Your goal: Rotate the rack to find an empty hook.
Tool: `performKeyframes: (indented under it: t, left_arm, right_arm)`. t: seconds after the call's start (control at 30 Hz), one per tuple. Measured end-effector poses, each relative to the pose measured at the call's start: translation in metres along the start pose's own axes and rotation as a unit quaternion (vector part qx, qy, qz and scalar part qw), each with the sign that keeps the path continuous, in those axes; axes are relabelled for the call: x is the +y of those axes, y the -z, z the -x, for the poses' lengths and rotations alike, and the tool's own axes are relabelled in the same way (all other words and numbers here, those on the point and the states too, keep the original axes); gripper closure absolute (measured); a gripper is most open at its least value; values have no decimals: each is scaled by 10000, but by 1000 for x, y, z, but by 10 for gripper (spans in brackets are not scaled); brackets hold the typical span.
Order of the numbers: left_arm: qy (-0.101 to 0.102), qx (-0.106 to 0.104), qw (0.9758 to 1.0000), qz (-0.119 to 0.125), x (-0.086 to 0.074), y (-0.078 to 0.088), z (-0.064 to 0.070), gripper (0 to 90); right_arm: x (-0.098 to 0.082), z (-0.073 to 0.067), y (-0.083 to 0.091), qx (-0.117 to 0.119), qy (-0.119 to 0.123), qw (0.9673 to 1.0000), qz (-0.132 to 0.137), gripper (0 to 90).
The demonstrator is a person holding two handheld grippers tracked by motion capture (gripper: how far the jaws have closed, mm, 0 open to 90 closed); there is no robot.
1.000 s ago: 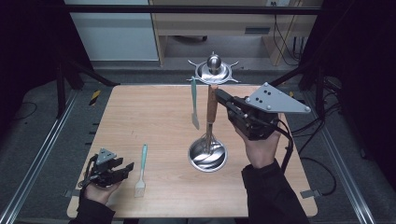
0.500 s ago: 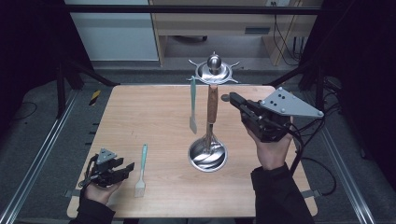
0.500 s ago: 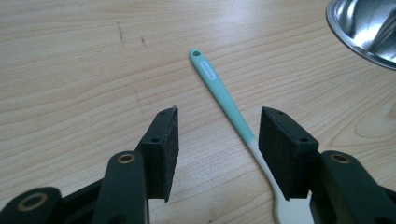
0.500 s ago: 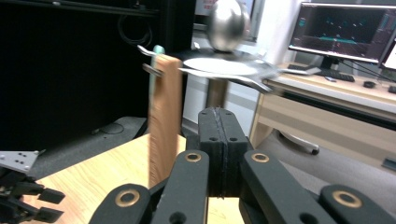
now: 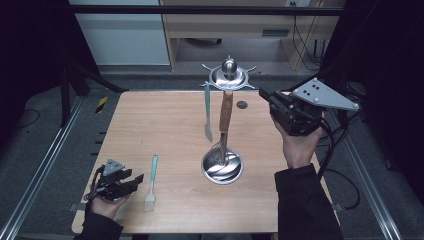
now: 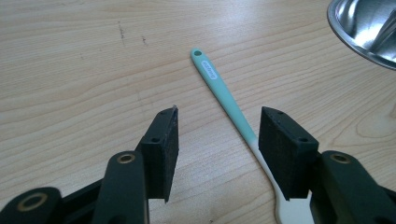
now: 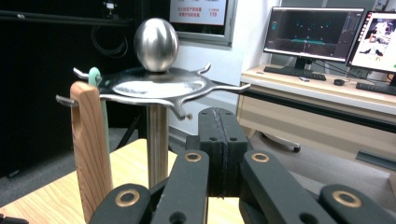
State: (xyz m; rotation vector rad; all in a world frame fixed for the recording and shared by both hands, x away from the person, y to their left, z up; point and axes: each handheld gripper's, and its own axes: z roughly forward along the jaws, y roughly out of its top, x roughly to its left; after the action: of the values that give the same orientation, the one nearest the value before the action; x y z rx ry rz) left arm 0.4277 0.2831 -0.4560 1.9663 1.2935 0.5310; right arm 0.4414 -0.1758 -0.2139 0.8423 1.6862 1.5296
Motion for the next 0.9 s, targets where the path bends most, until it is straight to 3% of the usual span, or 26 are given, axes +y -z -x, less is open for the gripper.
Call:
performKeyframes:
  t: [0.37, 0.9]
  left_arm:
    - [-16, 11, 10000, -9, 0, -1, 0, 473]
    - [-12, 8, 10000, -12, 0, -1, 1, 473]
  right_arm:
    - [1, -5, 1, 181, 113, 9998, 37, 900]
    - [2, -29, 2, 592, 301, 9977, 108, 900]
